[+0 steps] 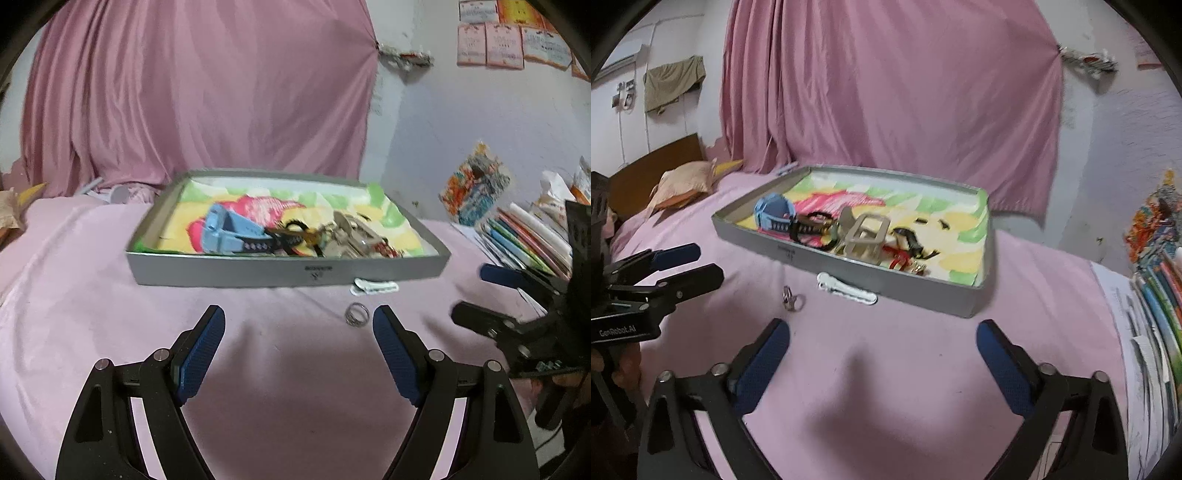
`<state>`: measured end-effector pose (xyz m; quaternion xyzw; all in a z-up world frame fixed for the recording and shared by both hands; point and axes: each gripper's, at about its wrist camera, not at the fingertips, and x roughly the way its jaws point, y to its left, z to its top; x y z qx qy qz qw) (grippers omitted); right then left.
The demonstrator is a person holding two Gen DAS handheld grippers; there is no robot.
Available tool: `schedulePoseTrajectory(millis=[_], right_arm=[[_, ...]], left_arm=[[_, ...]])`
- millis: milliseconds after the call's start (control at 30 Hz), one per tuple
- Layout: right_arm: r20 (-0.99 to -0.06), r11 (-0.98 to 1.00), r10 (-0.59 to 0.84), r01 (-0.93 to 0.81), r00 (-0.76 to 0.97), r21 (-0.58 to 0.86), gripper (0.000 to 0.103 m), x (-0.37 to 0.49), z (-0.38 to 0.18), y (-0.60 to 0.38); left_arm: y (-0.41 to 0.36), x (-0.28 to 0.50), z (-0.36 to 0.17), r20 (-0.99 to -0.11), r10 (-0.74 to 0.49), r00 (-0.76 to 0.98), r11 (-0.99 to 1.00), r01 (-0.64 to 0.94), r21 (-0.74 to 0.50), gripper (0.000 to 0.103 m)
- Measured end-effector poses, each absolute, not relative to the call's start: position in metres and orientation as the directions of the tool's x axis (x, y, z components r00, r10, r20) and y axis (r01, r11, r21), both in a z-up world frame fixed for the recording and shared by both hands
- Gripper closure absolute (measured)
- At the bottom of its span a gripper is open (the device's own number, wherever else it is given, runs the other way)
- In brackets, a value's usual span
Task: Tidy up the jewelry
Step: 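Withdraw both tools from the tray toward the white hair clip and silver ring, then grasp the silver ring with the left tool while the right grasps the white hair clip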
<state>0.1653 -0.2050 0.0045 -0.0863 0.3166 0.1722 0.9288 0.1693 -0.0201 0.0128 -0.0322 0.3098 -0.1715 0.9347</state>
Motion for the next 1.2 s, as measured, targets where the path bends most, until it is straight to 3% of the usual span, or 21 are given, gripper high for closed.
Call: schedulePoseTrajectory(millis=[167,400,567,1200], right_arm=[[-0.685,0.910,0.269,-0.411,0.677,-0.049,0.035,0.180,-0.004,-0.203],[-0.743,0.893,0.273,-0.448,0.612,-0.041,0.061,0.199,-0.012,-0.202],[-0.759,0.888,0.276,-0.458,0.590,-0.033,0.064,0.207,-0.016,-0.203],[-0.779,0.868,0.293,-0.496,0.555,-0.027,0.064,0.224,-0.019,-0.191]], left_arm=[[-0.026,0.181,0.009,-0.609,-0.386,0.693,0.920,0.338,-0.198,0.027],[-0.035,0.201,0.004,-0.660,-0.447,0.604,0.890,0.375,-0.260,0.043],[-0.044,0.212,0.001,-0.682,-0.475,0.557,0.873,0.394,-0.287,0.048],[-0.054,0.234,-0.004,-0.721,-0.483,0.497,0.860,0.423,-0.284,0.086]])
